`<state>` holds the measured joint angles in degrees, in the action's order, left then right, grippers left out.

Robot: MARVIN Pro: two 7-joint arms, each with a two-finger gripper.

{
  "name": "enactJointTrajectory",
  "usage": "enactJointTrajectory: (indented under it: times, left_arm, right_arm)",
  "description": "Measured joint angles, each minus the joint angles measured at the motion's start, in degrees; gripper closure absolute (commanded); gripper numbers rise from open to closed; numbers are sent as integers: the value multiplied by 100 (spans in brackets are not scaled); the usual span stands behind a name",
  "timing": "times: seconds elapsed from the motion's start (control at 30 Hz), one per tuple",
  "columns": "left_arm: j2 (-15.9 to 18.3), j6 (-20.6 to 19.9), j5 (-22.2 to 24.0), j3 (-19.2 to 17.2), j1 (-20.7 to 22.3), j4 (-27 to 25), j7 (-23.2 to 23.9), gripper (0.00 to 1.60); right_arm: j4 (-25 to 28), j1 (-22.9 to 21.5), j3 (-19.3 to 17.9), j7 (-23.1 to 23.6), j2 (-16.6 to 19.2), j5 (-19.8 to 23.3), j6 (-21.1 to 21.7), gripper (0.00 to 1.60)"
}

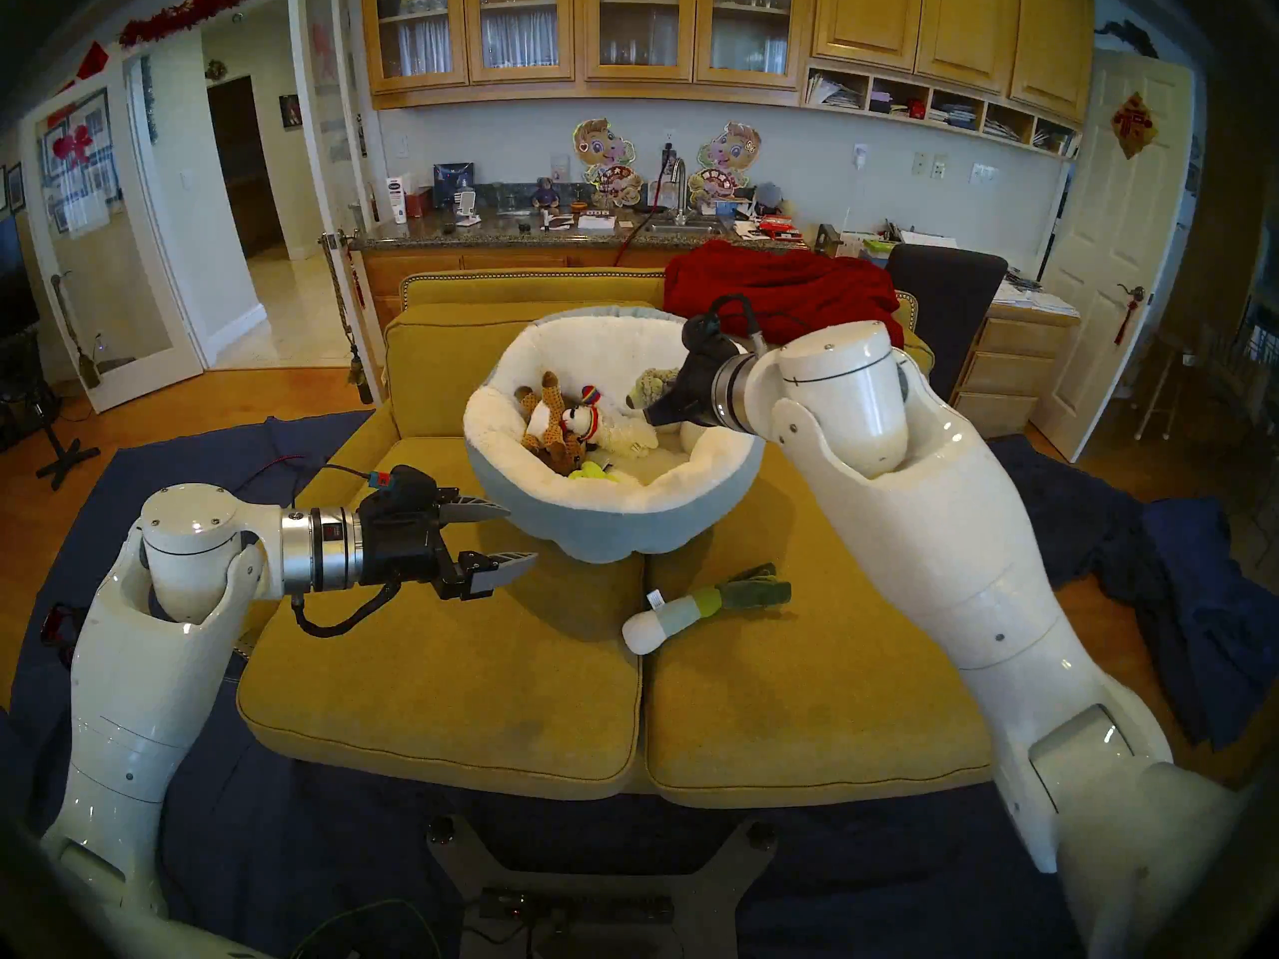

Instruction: Put toys into dog bed

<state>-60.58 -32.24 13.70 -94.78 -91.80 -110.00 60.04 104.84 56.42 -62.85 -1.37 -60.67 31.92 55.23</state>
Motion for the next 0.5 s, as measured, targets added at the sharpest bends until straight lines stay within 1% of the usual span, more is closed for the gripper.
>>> enactJointTrajectory:
  times: [0.1, 0.13, 0.23, 0.33, 0.4, 0.43, 0.47, 0.5]
  left_arm:
    - [-3, 0, -2, -2, 0, -1, 3, 0]
    - [-5, 0, -3, -4, 0, -1, 5, 0]
    - [-7, 0, -5, -5, 0, -2, 7, 0]
    - [-10, 0, -7, -9, 1, -2, 9, 0]
    - [-11, -1, -8, -12, 1, -2, 11, 0]
    - [-12, -1, -9, -13, 1, -3, 12, 0]
    - [-13, -2, -10, -14, 1, -3, 13, 0]
    - [-14, -2, -11, -15, 1, -3, 14, 0]
  right_arm:
    - [-199, -111, 69, -7, -139, -106, 0, 160]
    - [-345, -186, 126, -8, -222, -171, 0, 160]
    - [-481, -261, 194, -8, -287, -223, 0, 160]
    - [-767, -435, 371, 14, -392, -316, -1, 160]
    - [-888, -498, 422, 47, -453, -377, -2, 160]
    - [-957, -538, 454, 76, -481, -410, -2, 134]
    - [-1022, -578, 486, 106, -503, -440, -3, 91]
    - [-1095, -626, 526, 142, -525, -478, -3, 0]
